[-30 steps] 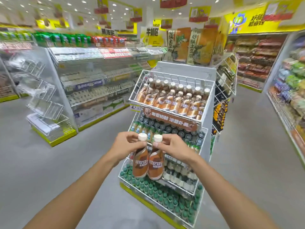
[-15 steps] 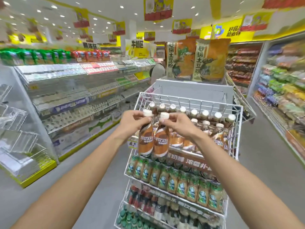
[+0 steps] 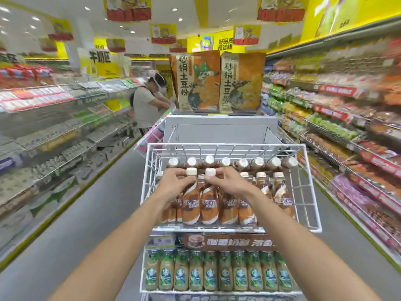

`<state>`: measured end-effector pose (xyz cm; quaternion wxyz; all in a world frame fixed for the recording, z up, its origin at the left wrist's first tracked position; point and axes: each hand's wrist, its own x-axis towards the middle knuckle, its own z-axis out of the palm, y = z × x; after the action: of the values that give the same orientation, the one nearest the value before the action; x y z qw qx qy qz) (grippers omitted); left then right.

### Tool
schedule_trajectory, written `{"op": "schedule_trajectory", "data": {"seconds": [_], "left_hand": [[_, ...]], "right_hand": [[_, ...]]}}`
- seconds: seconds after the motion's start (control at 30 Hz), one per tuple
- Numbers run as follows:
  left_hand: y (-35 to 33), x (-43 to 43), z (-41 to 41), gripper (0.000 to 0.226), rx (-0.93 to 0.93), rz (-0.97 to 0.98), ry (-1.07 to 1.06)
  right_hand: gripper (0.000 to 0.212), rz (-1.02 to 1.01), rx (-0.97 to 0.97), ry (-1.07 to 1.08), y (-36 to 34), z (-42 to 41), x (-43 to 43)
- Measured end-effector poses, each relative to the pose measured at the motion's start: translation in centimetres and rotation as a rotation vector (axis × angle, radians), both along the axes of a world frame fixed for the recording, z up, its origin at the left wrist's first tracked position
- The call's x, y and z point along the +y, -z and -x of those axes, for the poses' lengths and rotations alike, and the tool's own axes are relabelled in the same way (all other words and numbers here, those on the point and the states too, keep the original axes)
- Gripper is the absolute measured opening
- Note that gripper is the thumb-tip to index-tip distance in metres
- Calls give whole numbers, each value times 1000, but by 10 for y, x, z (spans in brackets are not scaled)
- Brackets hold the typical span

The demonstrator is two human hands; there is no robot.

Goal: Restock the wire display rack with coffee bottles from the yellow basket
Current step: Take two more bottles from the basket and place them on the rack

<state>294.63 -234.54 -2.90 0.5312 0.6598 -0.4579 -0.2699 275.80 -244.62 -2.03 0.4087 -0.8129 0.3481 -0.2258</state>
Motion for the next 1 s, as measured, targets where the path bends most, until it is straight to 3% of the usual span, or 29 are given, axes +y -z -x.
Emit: {"op": "schedule_trajectory", "data": {"seconds": [0.37, 0.5, 0.67, 1.0], "left_hand": [[23, -34, -14, 17, 13, -108, 19], [33, -42, -15, 19, 44, -139, 17], [34, -48, -16, 46, 40, -170, -9], [31, -49, -8, 27, 26, -204, -67]], "right_hand": [[59, 58, 228, 151, 5, -19, -18], [50, 92, 292, 216, 8, -27, -24], [44, 103, 371, 247, 10, -37, -25], [41, 88, 446, 287, 6, -46, -22]]}}
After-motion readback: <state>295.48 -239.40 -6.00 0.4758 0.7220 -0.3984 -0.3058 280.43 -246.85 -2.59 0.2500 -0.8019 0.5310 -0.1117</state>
